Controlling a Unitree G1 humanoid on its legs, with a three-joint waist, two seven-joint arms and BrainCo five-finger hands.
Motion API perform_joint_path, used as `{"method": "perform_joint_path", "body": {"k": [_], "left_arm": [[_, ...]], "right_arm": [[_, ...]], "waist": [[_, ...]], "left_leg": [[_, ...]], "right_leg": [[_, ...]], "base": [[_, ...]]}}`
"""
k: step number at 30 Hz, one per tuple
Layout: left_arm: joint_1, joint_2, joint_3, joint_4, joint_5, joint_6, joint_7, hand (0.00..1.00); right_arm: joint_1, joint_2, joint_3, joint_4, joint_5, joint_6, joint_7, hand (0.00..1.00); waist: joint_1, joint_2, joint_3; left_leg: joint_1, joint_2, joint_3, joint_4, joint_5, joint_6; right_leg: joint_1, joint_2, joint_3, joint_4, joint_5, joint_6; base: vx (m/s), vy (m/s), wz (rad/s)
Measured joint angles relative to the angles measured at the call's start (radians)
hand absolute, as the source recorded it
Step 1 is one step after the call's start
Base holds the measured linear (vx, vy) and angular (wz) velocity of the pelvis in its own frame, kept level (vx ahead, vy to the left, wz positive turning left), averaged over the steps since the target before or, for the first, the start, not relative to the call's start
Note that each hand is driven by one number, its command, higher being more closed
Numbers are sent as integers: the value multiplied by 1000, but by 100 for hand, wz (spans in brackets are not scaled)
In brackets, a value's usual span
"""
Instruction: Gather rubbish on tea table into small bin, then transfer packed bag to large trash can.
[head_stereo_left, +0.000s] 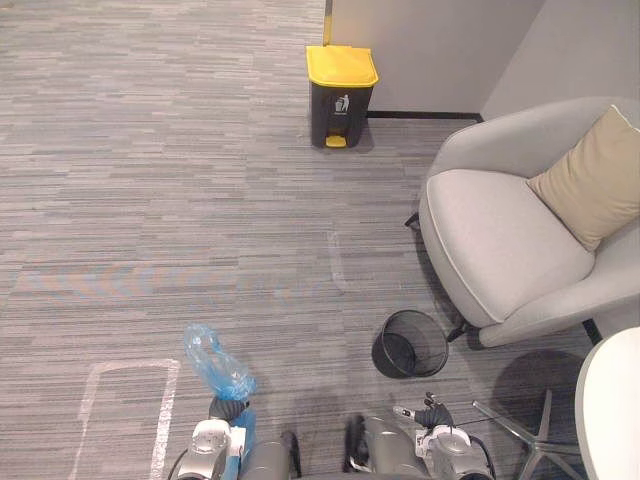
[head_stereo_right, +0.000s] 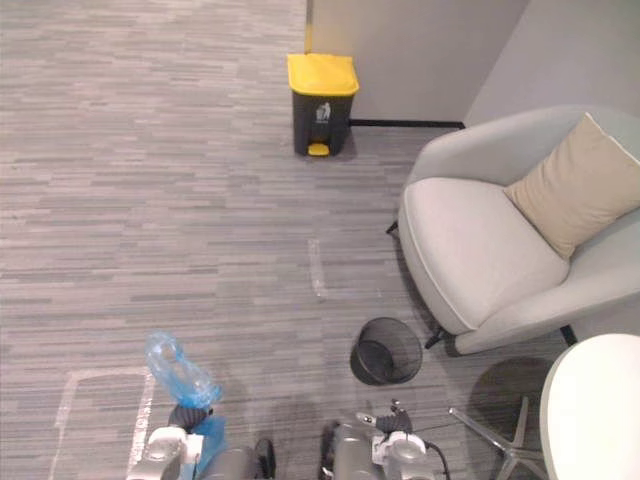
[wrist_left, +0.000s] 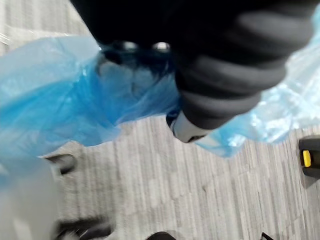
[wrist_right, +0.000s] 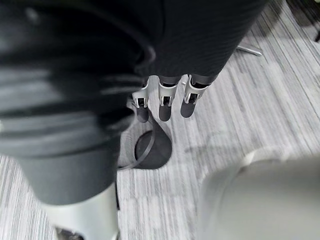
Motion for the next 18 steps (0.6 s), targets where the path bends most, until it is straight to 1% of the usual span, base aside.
{"method": "perform_joint_path", "body": {"k": [1, 2, 3, 4, 5, 6, 7, 8, 9, 10, 11, 12, 13, 14, 15, 16, 17, 18], "left_arm": [[0, -5, 0, 0, 0, -2, -2, 100], [1, -9, 1, 4, 0, -2, -5, 100], [-8, -16, 5, 5, 0, -2, -5, 100], [-12, -20, 8, 5, 0, -1, -5, 100], [-24, -38, 18, 3, 0, -1, -5, 100], [-9, -47, 40, -8, 0, -5, -6, 100], [-11, -53, 45, -9, 0, -7, -6, 100], [-6, -73, 47, -31, 0, -6, -8, 100], [-5, -80, 52, -35, 0, -5, -8, 100], [-5, -81, 53, -35, 0, -4, -8, 100], [-5, -85, 53, -35, 0, -3, -8, 100], [-7, -91, 50, -35, 0, -2, -9, 100], [-9, -93, 50, -35, 0, -2, -9, 100], [-15, -97, 50, -36, 0, -2, -10, 100], [-14, -111, 48, -38, 0, -3, -10, 100], [-13, -112, 45, -37, 0, -4, -11, 100], [-13, -107, 41, -25, 0, -4, -11, 100], [-27, -88, 40, -20, 0, -3, -11, 100]], "right_arm": [[2, -3, -5, 0, 0, 0, 0, 0], [4, -3, -22, 0, 0, 0, 0, 0], [-3, -7, -36, -2, 0, 0, 0, 0], [-3, -8, -36, -5, 0, 0, 1, 0], [-1, -14, -37, -8, 0, -1, 1, 0], [19, -3, -28, -31, 1, 0, 0, 0], [28, 5, -23, -45, 1, 0, 0, 0], [35, -4, -23, -53, 1, -1, 0, 0], [18, 5, -26, -54, 2, -1, -1, 0], [10, 9, -26, -54, 3, -1, -1, 0], [-9, 14, -27, -55, 3, -1, -1, 0], [-21, 19, -27, -56, 3, -1, -1, 0], [-23, 20, -29, -60, 3, -1, -1, 0], [-24, 19, -35, -75, 3, -1, -2, 0], [-8, 6, -36, -81, 3, -4, -4, 0], [-6, -4, -36, -79, 3, -4, -5, 0], [-15, -8, -35, -62, 3, -1, -8, 0], [-12, 9, -36, -55, 3, 3, -11, 0]], "waist": [[4, 5, -4], [10, 16, -8], [5, 24, -4], [3, 27, -2], [-1, 35, 8], [4, 29, -1], [4, 31, 6], [19, 66, 2], [41, 65, 3], [43, 60, 5], [47, 51, 12], [51, 45, 20], [51, 43, 21], [51, 42, 22], [52, 59, 15], [55, 75, 8], [71, 73, 4], [64, 31, 4]], "left_leg": [[8, 5, -5, -16, 7, -14], [24, 15, -14, -42, 30, -30], [39, 23, -19, -50, 62, -41], [45, 26, -19, -45, 72, -45], [51, 34, -21, 27, 84, -53], [-11, 59, -3, 255, 71, -72], [-46, 76, 19, 352, 58, -77], [-135, 162, 61, 554, 19, -66], [-199, 187, 94, 610, -12, -47], [-221, 187, 100, 603, -19, -45], [-262, 184, 112, 551, -25, -45], [-289, 173, 121, 445, -19, -47], [-297, 165, 121, 398, -10, -48], [-310, 147, 119, 303, 25, -49], [-316, 122, 89, 66, 166, -79], [-316, 125, 73, 38, 237, -84], [-308, 105, 69, 41, 300, -33], [-299, 51, 91, 45, 250, -15]], "right_leg": [[11, 2, -11, 1, -6, -6], [16, 5, -33, 13, -25, -25], [19, 4, -50, 47, -36, -38], [18, 3, -52, 70, -38, -42], [-7, 3, -75, 168, -61, -41], [92, 16, -66, -44, -32, -33], [126, 22, -71, -71, -43, -48], [183, 74, -48, -107, -46, -64], [220, 86, -27, -133, -48, -65], [234, 85, -17, -142, -48, -64], [267, 74, 5, -160, -48, -64], [302, 57, 17, -176, -50, -61], [316, 48, 19, -180, -55, -53], [339, 28, 24, -191, -70, -28], [364, 19, 46, -204, -114, 35], [366, 24, 55, -204, -128, 50], [374, 13, 84, -204, -148, 73], [386, -45, 103, -207, -158, 87]], "base": [[592, -175, 34], [604, -166, 16], [597, -167, 20], [365, -107, 23], [323, -142, 38], [274, -161, 45], [336, -153, 14], [366, -39, -42], [405, 8, -58], [413, 38, -60], [378, 65, -50], [362, 87, -48], [349, 145, -30], [360, 196, -25], [355, 232, -31], [358, 282, -47], [449, 330, -18], [391, 268, -8]]}}
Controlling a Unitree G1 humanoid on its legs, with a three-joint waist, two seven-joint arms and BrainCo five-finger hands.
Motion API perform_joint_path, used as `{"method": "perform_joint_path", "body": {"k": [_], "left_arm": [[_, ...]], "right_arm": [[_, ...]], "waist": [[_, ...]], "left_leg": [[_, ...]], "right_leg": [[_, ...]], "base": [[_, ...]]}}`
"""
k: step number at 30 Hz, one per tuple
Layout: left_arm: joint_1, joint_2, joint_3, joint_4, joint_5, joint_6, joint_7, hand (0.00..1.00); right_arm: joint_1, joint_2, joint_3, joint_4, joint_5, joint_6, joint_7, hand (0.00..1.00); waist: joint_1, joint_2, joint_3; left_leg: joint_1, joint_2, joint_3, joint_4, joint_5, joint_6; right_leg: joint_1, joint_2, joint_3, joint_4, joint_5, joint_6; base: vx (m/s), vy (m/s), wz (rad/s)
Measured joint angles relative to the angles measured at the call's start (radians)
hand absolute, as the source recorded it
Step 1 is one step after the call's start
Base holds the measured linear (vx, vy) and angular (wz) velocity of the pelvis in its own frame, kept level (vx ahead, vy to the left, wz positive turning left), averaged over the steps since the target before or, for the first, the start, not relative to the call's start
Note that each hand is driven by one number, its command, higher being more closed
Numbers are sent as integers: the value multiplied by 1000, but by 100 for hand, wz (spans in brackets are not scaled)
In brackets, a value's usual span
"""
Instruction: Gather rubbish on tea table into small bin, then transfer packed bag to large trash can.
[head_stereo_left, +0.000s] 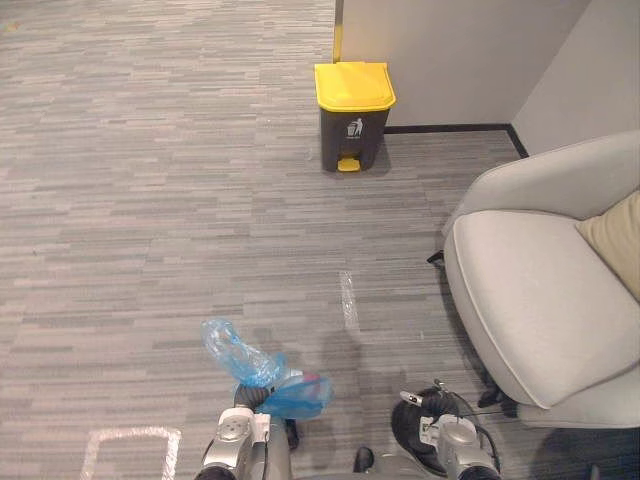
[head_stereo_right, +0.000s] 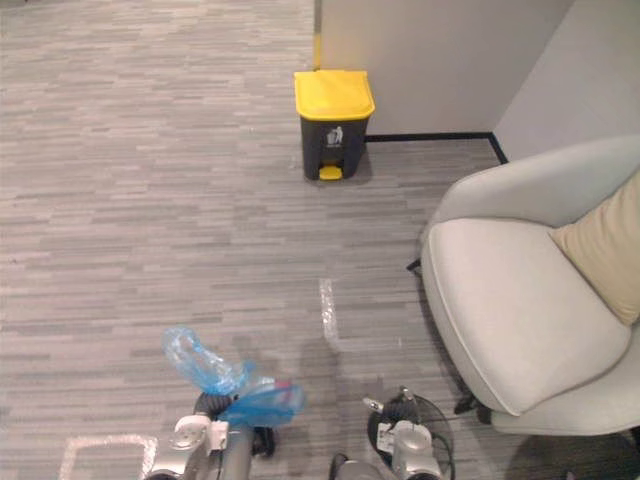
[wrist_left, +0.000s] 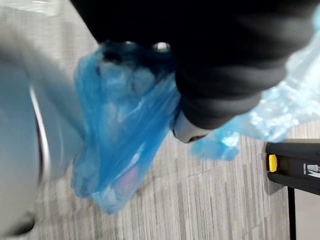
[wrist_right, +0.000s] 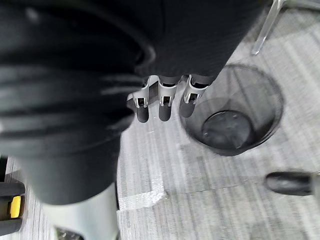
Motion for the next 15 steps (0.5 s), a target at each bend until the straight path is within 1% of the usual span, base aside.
{"method": "perform_joint_path", "body": {"k": [1, 2, 3, 4, 5, 6, 7, 8, 9, 10, 11, 12, 13, 14, 15], "left_arm": [[-2, 1, 0, 0, 0, 1, 0, 100], [-2, 2, 0, 1, 0, 1, -1, 100], [-1, 5, 0, 1, 0, 2, -1, 100], [23, 3, -8, 2, 0, 3, 0, 100], [28, 3, -13, 2, 0, 3, 0, 100], [32, 11, -23, 2, 0, 5, 0, 100], [31, 18, -33, 2, 0, 5, 2, 100], [28, 31, -41, 2, 0, 6, 5, 100], [25, 34, -40, 2, 0, 7, 6, 100], [23, 36, -39, 2, 0, 7, 7, 100], [18, 40, -37, 2, 0, 7, 8, 100], [10, 44, -36, 2, 0, 6, 9, 100], [5, 48, -36, 2, 0, 5, 9, 100], [0, 57, -37, 3, 0, 3, 9, 100], [-5, 51, -36, 17, 1, 5, 11, 100]], "right_arm": [[7, 4, 0, 4, 0, 0, 0, 0], [8, 12, 0, 10, 0, 2, 1, 0], [7, 15, 0, 10, -1, 4, 2, 0], [7, 24, 3, 9, -2, 4, 7, 0], [8, 27, 4, 8, -2, 4, 9, 0], [12, 31, 8, 9, -3, 4, 12, 0], [14, 34, 11, 9, -3, 4, 12, 0], [13, 37, 16, 9, -3, 5, 12, 0], [13, 36, 18, 8, -3, 5, 12, 0], [13, 35, 21, 9, -3, 5, 12, 0], [9, 32, 26, 5, -3, 3, 13, 0], [-2, 20, 44, 6, -3, 1, 13, 0], [-4, 16, 48, 7, -4, 1, 13, 0], [-2, 12, 50, 9, -5, 1, 12, 0], [8, -6, 48, 14, -11, 6, 11, 0]], "waist": [[0, -6, 1], [6, -10, -1], [10, -9, 1], [14, -4, 2], [12, -2, 2], [6, 0, 3], [4, -2, 2], [-3, -4, 6], [-8, -1, 9], [-15, 1, 12], [-24, 9, 16], [-31, 15, 18], [-34, 14, 17], [-39, 2, 16], [-49, 24, 18]], "left_leg": [[0, -8, 4, 11, -14, 5], [5, -18, 19, 46, -55, 15], [17, -19, 33, 62, -79, 21], [92, -22, 63, 62, -130, 38], [111, -23, 67, 57, -138, 39], [148, -25, 69, 47, -152, 41], [167, -27, 73, 38, -158, 40], [236, -36, 74, -7, -167, 39], [276, -37, 76, -36, -169, 42], [302, -37, 75, -54, -171, 42], [348, -34, 74, -92, -175, 40], [385, -26, 76, -120, -182, 27], [400, -25, 75, -133, -187, 20], [428, -31, 70, -154, -197, 1], [460, -13, 35, -173, -204, -11]], "right_leg": [[7, -10, 2, 1, 0, 2], [8, -29, 17, 28, 3, 9], [2, -39, 29, 66, 2, 16], [-84, -63, 77, 317, 19, 66], [-116, -69, 83, 402, 34, 93], [-178, -72, 92, 556, 39, 117], [-217, -73, 91, 631, 32, 109], [-308, -66, 66, 744, 2, 66], [-342, -58, 46, 748, -18, 43], [-362, -52, 26, 734, -28, 26], [-399, -33, -19, 661, -39, 2], [-431, -1, -61, 512, -21, -16], [-441, 14, -75, 420, 5, -25], [-447, 37, -75, 246, 115, -50], [-415, 64, -78, 214, 203, -104]], "base": [[406, 238, 5], [242, 144, -19], [565, 318, -57], [479, 256, -54], [473, 233, -43], [287, 91, -3], [375, 74, 4], [382, 48, 3], [400, 1, 2], [390, -42, 1], [461, -79, 3], [391, -87, 4], [422, -111, 10], [491, -125, 29], [507, -124, 21]]}}
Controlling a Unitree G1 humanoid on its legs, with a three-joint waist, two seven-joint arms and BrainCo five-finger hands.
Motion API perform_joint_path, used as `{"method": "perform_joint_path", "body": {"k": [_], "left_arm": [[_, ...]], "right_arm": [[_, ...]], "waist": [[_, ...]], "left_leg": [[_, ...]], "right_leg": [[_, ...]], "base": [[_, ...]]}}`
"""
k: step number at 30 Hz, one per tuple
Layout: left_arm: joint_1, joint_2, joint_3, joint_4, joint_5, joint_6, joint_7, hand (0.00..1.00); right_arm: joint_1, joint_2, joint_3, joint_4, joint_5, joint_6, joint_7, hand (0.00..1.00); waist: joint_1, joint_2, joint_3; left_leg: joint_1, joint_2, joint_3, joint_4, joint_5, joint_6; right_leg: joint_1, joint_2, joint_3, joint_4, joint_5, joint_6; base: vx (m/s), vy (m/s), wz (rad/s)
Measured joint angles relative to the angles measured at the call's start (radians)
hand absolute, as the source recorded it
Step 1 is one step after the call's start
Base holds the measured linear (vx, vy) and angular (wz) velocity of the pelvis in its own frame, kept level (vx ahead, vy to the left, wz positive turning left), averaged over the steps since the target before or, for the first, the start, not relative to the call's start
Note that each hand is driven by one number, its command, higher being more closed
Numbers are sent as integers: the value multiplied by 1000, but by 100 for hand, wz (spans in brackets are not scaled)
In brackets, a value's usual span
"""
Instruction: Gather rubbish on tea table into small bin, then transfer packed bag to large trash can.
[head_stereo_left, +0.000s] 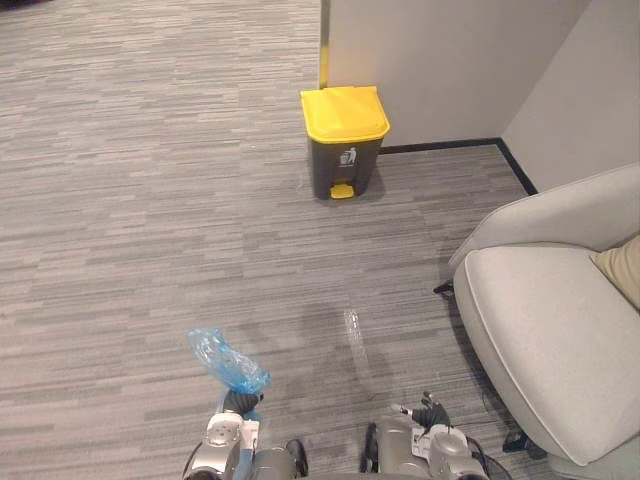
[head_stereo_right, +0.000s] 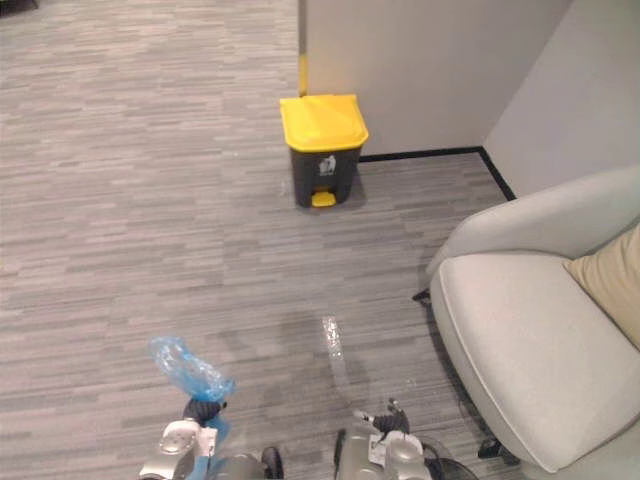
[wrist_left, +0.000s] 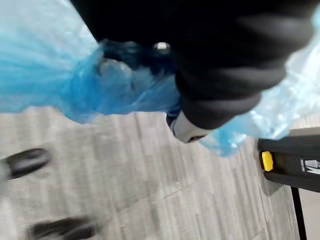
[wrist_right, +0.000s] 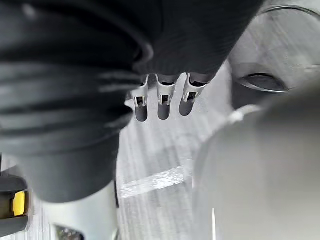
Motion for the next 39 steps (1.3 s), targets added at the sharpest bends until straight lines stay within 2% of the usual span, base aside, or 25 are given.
{"method": "perform_joint_path", "body": {"k": [2, 4, 5, 6, 9, 12, 13, 14, 15, 16, 18, 20, 22, 24, 25, 26, 27, 29, 31, 32, 33, 34, 37, 38, 39], "left_arm": [[4, -4, 9, 6, 0, -3, -3, 100], [8, -20, 41, 7, 0, -1, 0, 100], [10, -30, 52, 0, 0, -1, 0, 100], [25, -39, 61, -22, 0, -2, -3, 100], [47, -66, 68, -59, -2, -2, -8, 100], [51, -73, 68, -59, -2, -1, -10, 100], [50, -73, 67, -59, -2, -1, -12, 100], [53, -78, 63, -55, -1, -1, -15, 100], [55, -82, 58, -51, -2, -2, -15, 100], [51, -74, 56, -25, -2, -2, -15, 100], [29, -53, 48, -20, -1, -2, -14, 100], [29, -49, 45, -12, -1, -2, -14, 100], [36, -46, 34, 6, -1, -1, -15, 100], [47, -44, 12, 8, -2, 5, -14, 100], [47, -40, 1, 8, -2, 7, -13, 100], [48, -33, -7, 9, -2, 9, -13, 100], [51, -31, -7, 9, -2, 10, -11, 100], [46, -15, 1, 8, -3, 10, -5, 100], [30, 3, 10, 7, -3, 8, -3, 100], [25, 20, 9, 5, -3, 4, -3, 100], [15, 8, 20, 20, -4, 7, 1, 100], [21, 2, 20, 20, -4, 3, -1, 100], [21, -11, 32, 32, -2, 0, -5, 100], [17, -17, 40, 32, -1, 0, -5, 100], [19, -25, 50, 20, -1, -2, -5, 100]], "right_arm": [[-1, -3, -13, 1, -10, 0, -1, 0], [1, 0, -36, 1, -16, 1, -1, 0], [15, 6, -39, -3, -16, 4, -1, 0], [24, 13, -28, -9, -16, 4, -1, 0], [26, 12, -16, -42, -14, 4, -1, 0], [12, 15, -28, -45, -7, 3, -1, 0], [6, 18, -42, -44, -7, 3, -1, 0], [16, 10, -48, -38, -7, 4, -1, 0], [25, -1, -49, -36, -7, 4, -2, 0], [24, 4, -44, -5, -7, 9, -2, 0], [25, 11, -47, 3, -8, 11, -1, 0], [14, 10, -47, 9, -10, 11, 1, 0], [-4, 11, -46, 9, -17, 8, 3, 0], [0, 12, -40, 8, -20, 8, 3, 0], [-3, 12, -40, 8, -20, 8, 3, 0], [5, 11, -38, 8, -20, 10, 2, 0], [9, 10, -30, 8, -20, 9, 2, 0], [7, 10, -2, 6, -21, 9, 2, 0], [1, 11, 5, 2, -21, 9, 2, 0], [5, 11, 5, 3, -21, 9, 0, 0], [5, -6, 2, 16, -22, 8, 1, 0], [-1, -15, 1, 18, -25, 10, -2, 0], [4, -28, -23, 18, -26, 9, -2, 0], [17, -28, -37, 17, -26, 9, -2, 0], [30, -24, -38, 14, -25, 9, -2, 0]], "waist": [[10, 8, -6], [6, 12, -4], [7, 12, -3], [14, 5, 1], [37, 6, -1], [48, 9, 1], [58, 2, 5], [59, 11, 0], [60, 24, -7], [61, -7, -18], [60, -22, -27], [65, -21, -26], [70, -12, -29], [56, -12, -28], [55, -13, -27], [52, -13, -24], [43, -7, -19], [29, 7, -10], [22, -5, -11], [16, -30, -9], [9, -6, -1], [18, 13, -11], [14, 19, -12], [10, 18, -12], [12, 17, -11]], "left_leg": [[-6, 21, -17, 35, 18, -30], [-34, 42, -39, 167, 23, -39], [-85, 69, -52, 362, 54, -76], [-162, 117, -50, 602, 53, -69], [-307, 187, 2, 799, 12, -22], [-403, 192, 16, 683, -7, -23], [-427, 166, 23, 541, 4, -26], [-417, 120, 3, 294, 91, -47], [-410, 112, -22, 191, 193, -48], [-377, 63, -1, 144, 214, -32], [-392, 14, -2, 181, 163, 2], [-392, 10, 27, 262, 89, 31], [-338, 8, 63, 254, 47, 40], [-249, -2, 75, 188, 32, 51], [-221, -7, 75, 175, 30, 50], [-163, -12, 76, 137, 30, 51], [-96, -8, 75, 94, 30, 51], [-34, 6, 74, 53, 30, 50], [-7, 18, 70, 29, 26, 41], [15, -6, 47, 11, 15, 5], [37, 10, 10, -10, 7, -15], [31, 30, -15, -28, 21, -19], [48, 53, -71, 3, 46, -51], [38, 64, -79, 71, 44, -55], [-18, 88, -86, 243, 41, -65]], "right_leg": [[7, 12, -7, 19, -39, -25], [58, 20, -20, 10, -68, -44], [135, 33, -23, -37, -70, -45], [229, 39, -20, -81, -90, -48], [342, 41, 7, -129, -134, -28], [387, 25, 26, -164, -142, -15], [405, -3, 36, -168, -159, 17], [426, -21, 40, -174, -181, 54], [426, -19, 45, -180, -194, 75], [438, -54, 74, -192, -202, 94], [454, -95, 102, -229, -180, 110], [464, -120, 129, -194, -191, 133], [389, -137, 179, -3, -189, 160], [231, -148, 206, 359, -140, 243], [194, -146, 201, 433, -153, 222], [143, -142, 184, 520, -185, 179], [102, -128, 138, 536, -216, 131], [38, -89, 84, 455, -239, 88], [-16, -49, 52, 243, -200, 82], [-13, -40, 48, 42, -48, 73], [10, -21, 35, 34, -13, 27], [18, 5, 37, 8, -12, 22], [57, 17, 8, 25, -75, -1], [92, 18, -7, 7, -85, -4], [150, 24, -17, -32, -91, -7]], "base": [[507, -150, -4], [475, -162, 9], [470, -90, 25], [460, -59, 20], [419, 61, -18], [298, 187, -25], [253, 197, -7], [319, 263, -7], [337, 278, 2], [353, 253, 10], [368, 227, 19], [394, 242, -23], [346, 183, -52], [343, 112, -16], [356, 45, 1], [356, -1, 1], [346, -21, -1], [317, -98, 5], [342, -171, 21], [346, -160, 26], [334, -140, 8], [386, -176, -15], [277, -149, 10], [341, -164, 55], [305, -107, 46]]}}
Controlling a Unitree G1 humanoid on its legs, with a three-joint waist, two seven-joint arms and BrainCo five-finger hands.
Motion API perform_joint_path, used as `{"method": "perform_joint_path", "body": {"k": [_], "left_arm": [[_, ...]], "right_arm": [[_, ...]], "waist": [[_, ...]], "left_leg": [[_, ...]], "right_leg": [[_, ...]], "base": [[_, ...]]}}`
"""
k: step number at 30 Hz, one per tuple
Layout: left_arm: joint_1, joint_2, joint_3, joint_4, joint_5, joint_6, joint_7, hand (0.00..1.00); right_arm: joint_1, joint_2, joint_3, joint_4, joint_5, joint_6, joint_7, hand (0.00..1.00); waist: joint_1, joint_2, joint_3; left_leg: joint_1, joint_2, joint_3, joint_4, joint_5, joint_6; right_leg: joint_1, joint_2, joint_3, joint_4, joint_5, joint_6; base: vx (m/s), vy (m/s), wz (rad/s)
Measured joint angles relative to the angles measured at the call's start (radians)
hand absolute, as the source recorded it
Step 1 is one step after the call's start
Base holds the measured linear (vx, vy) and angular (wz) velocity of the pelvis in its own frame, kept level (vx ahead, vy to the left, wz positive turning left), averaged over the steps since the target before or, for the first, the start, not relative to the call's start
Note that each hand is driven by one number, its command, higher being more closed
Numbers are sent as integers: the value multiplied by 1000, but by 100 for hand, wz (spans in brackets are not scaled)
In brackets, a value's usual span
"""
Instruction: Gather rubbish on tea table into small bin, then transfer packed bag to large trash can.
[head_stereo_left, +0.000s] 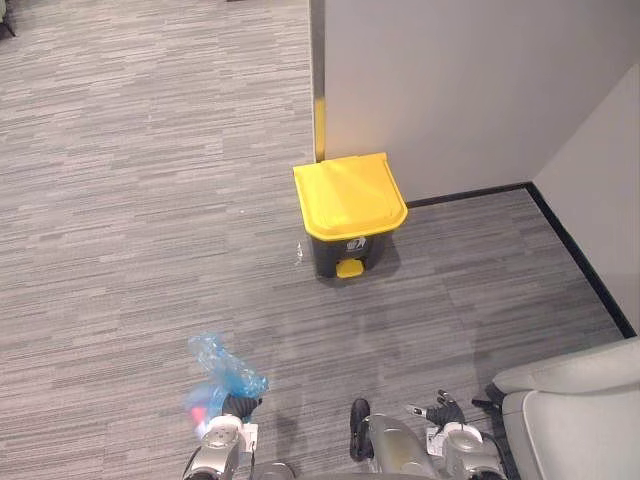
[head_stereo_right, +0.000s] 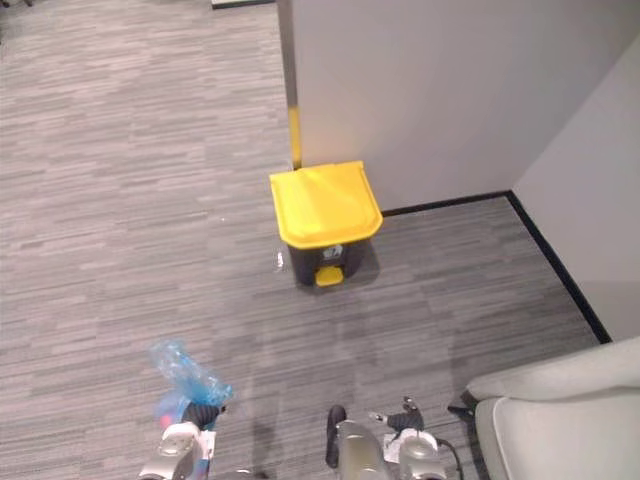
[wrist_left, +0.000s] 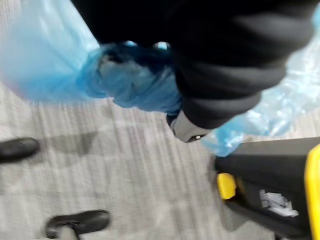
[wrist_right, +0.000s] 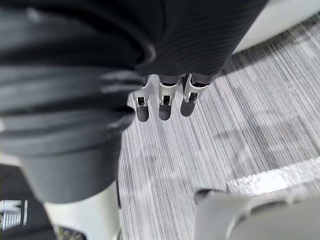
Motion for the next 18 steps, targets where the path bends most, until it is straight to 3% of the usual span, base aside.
{"method": "perform_joint_path", "body": {"k": [1, 4, 7, 8, 9, 11, 12, 15, 17, 18], "left_arm": [[9, -23, 28, -22, -1, 0, 0, 100], [39, -37, 28, -38, -1, 1, -3, 100], [39, -63, 26, -40, -1, 1, -10, 100], [37, -71, 23, -40, -1, 1, -12, 100], [36, -79, 20, -39, -1, 1, -14, 100], [39, -66, 13, -35, -1, 1, -18, 100], [26, -54, 3, -34, 0, 0, -21, 100], [19, -24, -20, -14, 0, 1, -23, 100], [25, -23, -23, -2, 0, 2, -24, 100], [34, -25, -28, 10, 0, 5, -25, 100]], "right_arm": [[22, 11, 24, -20, 1, 0, 0, 0], [19, 28, 29, -28, 2, 0, 1, 0], [18, 40, 17, -56, 9, -1, 1, 0], [14, 40, 7, -57, 9, 0, 1, 0], [16, 35, -7, -56, 10, 0, 0, 0], [22, 39, -8, -43, 10, 0, -1, 0], [25, 35, -12, -26, 10, 2, -1, 0], [13, 37, -10, -15, 9, 1, 2, 0], [9, 36, -10, -12, 8, 0, 3, 0], [8, 36, -9, -12, 7, 1, 3, 0]], "waist": [[11, 4, 1], [23, 5, 2], [28, -1, 4], [29, 1, 4], [34, 8, -2], [46, -25, -19], [45, -40, -21], [48, -42, -21], [51, -30, -22], [50, -26, -19]], "left_leg": [[-133, 63, 4, 323, 17, -34], [-236, 113, 56, 463, -24, 8], [-305, 93, 104, 236, -40, 28], [-311, 65, 104, 71, 1, 35], [-301, 33, 77, -78, 150, 18], [-258, -31, 99, -167, 197, 47], [-263, -56, 104, -168, 189, 60], [-237, -88, 116, -154, 147, 90], [-199, -88, 129, -155, 108, 89], [-162, -88, 147, -174, 97, 88]], "right_leg": [[76, 14, -6, -54, -5, -8], [140, 20, 0, -81, -21, -17], [194, 0, 17, -127, -22, 9], [203, -15, 24, -131, -30, 33], [206, -25, 36, -126, -46, 65], [209, -64, 71, -158, -42, 96], [226, -87, 69, -193, -38, 114], [259, -118, 83, -207, -26, 136], [231, -127, 109, -94, -42, 162], [170, -135, 127, 40, -48, 170]], "base": [[296, -69, 17], [204, 45, -15], [253, 137, -15], [256, 219, -12], [281, 237, -19], [314, 209, 4], [302, 184, 21], [249, 144, -4], [189, 131, -38], [164, 124, -41]]}}
